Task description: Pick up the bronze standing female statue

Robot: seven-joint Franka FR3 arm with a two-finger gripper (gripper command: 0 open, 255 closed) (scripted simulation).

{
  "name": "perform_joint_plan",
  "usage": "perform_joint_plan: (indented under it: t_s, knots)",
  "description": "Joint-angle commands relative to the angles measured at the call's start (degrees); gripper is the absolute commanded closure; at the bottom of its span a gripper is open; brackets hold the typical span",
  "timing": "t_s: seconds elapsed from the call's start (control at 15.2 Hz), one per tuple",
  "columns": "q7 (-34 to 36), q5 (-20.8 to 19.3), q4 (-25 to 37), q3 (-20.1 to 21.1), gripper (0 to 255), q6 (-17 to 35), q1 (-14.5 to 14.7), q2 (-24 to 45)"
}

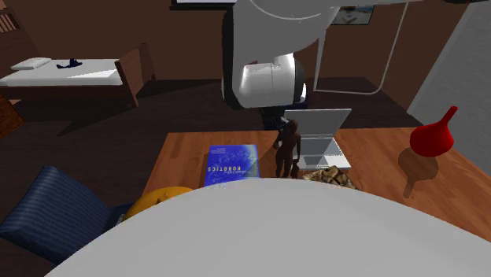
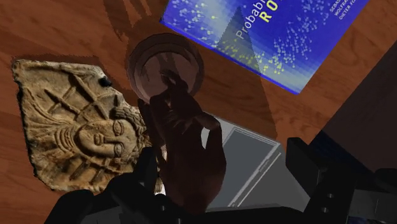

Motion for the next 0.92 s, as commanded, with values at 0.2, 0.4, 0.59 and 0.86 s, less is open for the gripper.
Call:
perform_joint_plan:
  t_s: [0.2,0.4,0.59,0.86]
  knots:
    - [3.13,0.43,4.04,-1.64,0,2.63,-0.38,6.34]
    - [3.39,0.26,4.13,-1.81,0,4.32,-0.27,8.12]
    - [3.71,0.06,4.39,-2.01,0,6.27,-0.15,10.33]
    - [3.71,0.06,4.28,-2.01,255,6.3,-0.14,10.25]
